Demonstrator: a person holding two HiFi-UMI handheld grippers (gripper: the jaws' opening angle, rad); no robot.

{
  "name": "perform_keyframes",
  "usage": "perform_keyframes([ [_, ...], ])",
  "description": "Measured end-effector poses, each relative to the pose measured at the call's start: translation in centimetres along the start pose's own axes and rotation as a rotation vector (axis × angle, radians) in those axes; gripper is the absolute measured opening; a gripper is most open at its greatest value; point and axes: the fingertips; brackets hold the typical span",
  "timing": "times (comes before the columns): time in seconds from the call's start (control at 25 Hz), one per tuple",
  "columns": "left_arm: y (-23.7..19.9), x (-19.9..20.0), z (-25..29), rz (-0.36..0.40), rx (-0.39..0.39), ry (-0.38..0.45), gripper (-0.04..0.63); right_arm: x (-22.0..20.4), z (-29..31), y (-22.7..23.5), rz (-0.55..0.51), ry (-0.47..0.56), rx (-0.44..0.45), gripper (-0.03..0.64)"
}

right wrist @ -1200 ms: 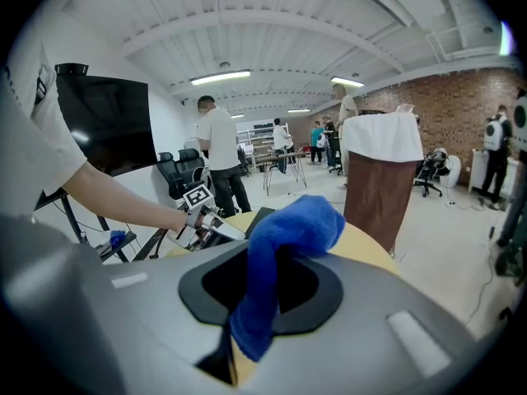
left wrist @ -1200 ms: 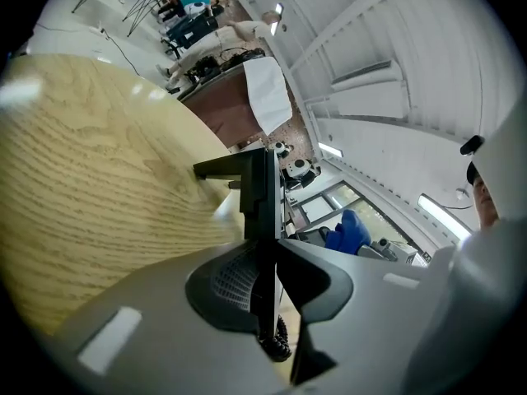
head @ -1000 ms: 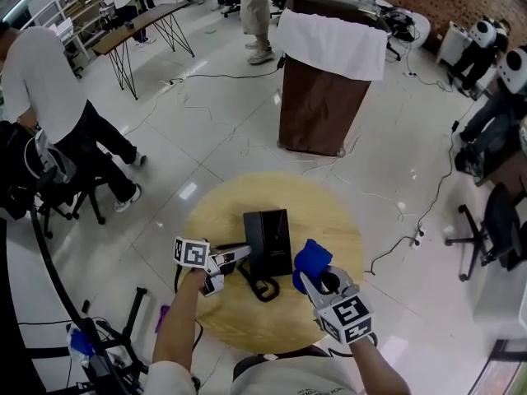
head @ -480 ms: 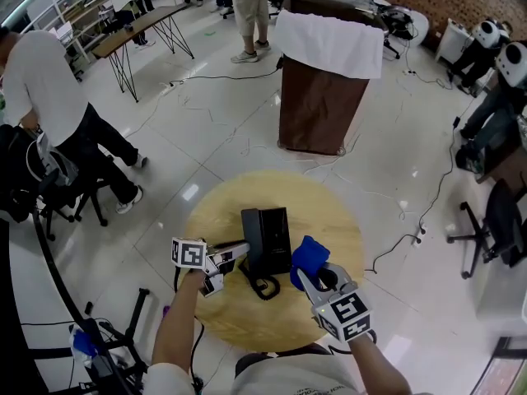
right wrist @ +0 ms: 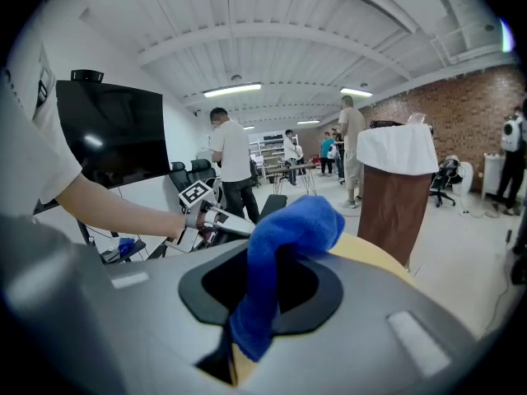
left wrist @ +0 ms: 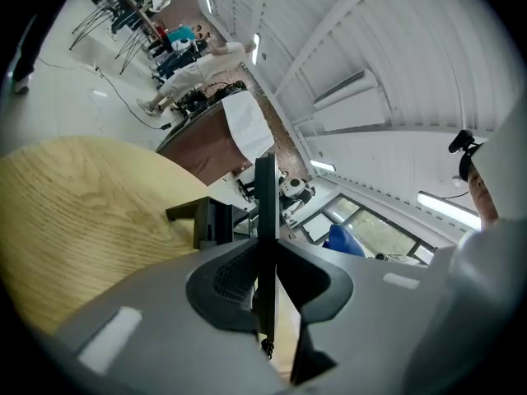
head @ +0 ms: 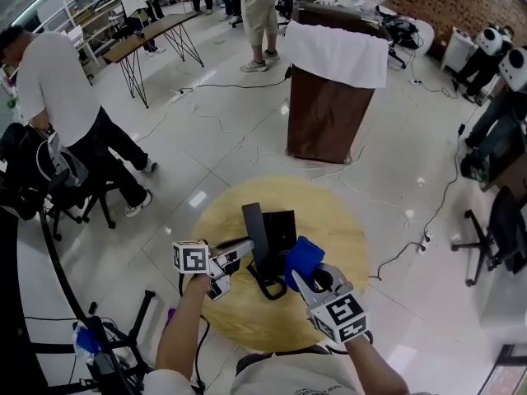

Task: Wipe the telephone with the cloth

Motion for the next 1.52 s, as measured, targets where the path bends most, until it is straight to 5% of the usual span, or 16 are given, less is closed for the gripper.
perform_keyframes([
  [0.56, 10.7, 1.6, -0.9, 0.106, -0.046, 0.108, 0.061, 2.0, -1.9, -5.4, -0.077, 0.092, 0.04, 0.061],
  [1.52, 14.5, -1.7, -2.1, 0.178, 0.025, 0.071, 0.061, 7.9, -4.5, -6.7, -0.2, 0.245, 0.028, 0.061],
])
Point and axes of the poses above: the fingertips, and each gripper's own axes: z forward along the fingers, y to its right, x out of its top, and after that the axes turned 12 degrees about -y, right-handed
